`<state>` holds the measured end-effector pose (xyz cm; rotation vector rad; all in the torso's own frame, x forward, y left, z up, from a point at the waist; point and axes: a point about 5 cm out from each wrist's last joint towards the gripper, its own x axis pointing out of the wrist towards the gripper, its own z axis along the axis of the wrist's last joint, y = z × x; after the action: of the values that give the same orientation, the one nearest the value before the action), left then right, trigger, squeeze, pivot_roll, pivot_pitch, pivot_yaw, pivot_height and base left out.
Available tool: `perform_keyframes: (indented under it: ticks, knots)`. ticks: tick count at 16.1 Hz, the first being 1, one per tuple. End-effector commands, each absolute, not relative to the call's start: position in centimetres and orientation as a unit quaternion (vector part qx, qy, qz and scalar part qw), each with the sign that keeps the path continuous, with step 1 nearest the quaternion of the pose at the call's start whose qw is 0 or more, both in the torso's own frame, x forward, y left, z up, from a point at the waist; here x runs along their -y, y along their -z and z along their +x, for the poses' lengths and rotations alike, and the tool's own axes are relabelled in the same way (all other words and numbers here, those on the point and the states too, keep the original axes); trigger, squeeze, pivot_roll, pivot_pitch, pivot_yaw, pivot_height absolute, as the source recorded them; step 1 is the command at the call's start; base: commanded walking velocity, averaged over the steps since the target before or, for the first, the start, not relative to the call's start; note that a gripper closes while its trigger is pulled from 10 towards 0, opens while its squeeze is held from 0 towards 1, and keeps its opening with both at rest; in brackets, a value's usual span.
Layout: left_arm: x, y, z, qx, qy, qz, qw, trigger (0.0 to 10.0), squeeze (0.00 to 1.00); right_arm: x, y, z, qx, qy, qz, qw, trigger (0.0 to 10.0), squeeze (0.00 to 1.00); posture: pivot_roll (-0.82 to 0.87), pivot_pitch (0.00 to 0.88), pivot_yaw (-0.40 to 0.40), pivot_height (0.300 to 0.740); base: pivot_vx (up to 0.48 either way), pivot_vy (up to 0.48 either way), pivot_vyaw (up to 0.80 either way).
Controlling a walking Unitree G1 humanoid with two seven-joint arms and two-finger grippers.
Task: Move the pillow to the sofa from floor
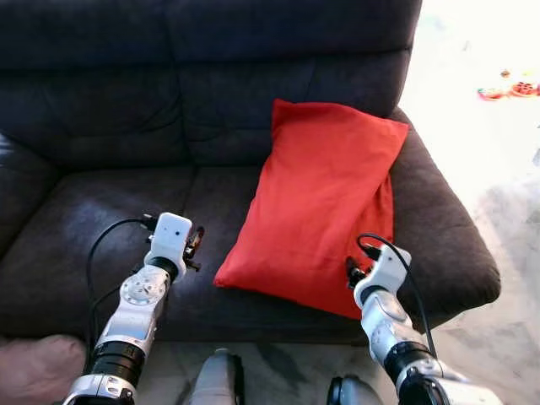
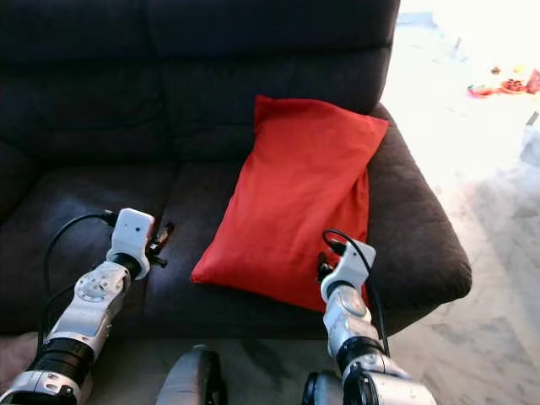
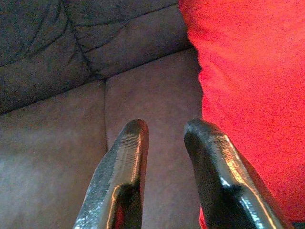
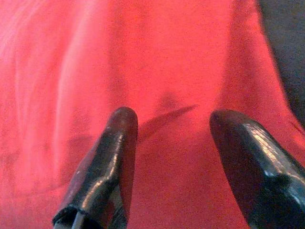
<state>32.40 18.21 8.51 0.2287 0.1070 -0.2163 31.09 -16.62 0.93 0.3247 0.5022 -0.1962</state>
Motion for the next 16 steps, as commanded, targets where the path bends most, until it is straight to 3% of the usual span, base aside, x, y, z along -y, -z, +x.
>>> perform_keyframes:
  ticks: [1, 8, 16]
  knots:
    - [-19.1, -9.1, 32.5, -0.052, 0.098, 0.101, 0.989, 10.0, 0.00, 16.5, -1.1, 31.3, -0.255, 0.092, 0.137, 0.953, 10.0, 0.00, 0.12, 0.099, 0.092, 0.657, 0.000, 0.000, 0.00]
    - [-18.9, -11.1, 32.5, -0.019, 0.072, 0.017, 0.997, 10.0, 0.00, 16.9, -2.5, 32.3, -0.214, 0.062, 0.037, 0.974, 10.0, 0.00, 0.10, 0.171, 0.080, 0.657, 0.000, 0.000, 0.00]
    - [-20.9, -15.8, 31.7, 0.047, -0.006, -0.119, 0.992, 10.0, 0.00, 17.4, -1.8, 31.6, -0.224, 0.037, 0.003, 0.974, 10.0, 0.00, 0.11, 0.291, 0.002, 0.657, 0.000, 0.000, 0.00]
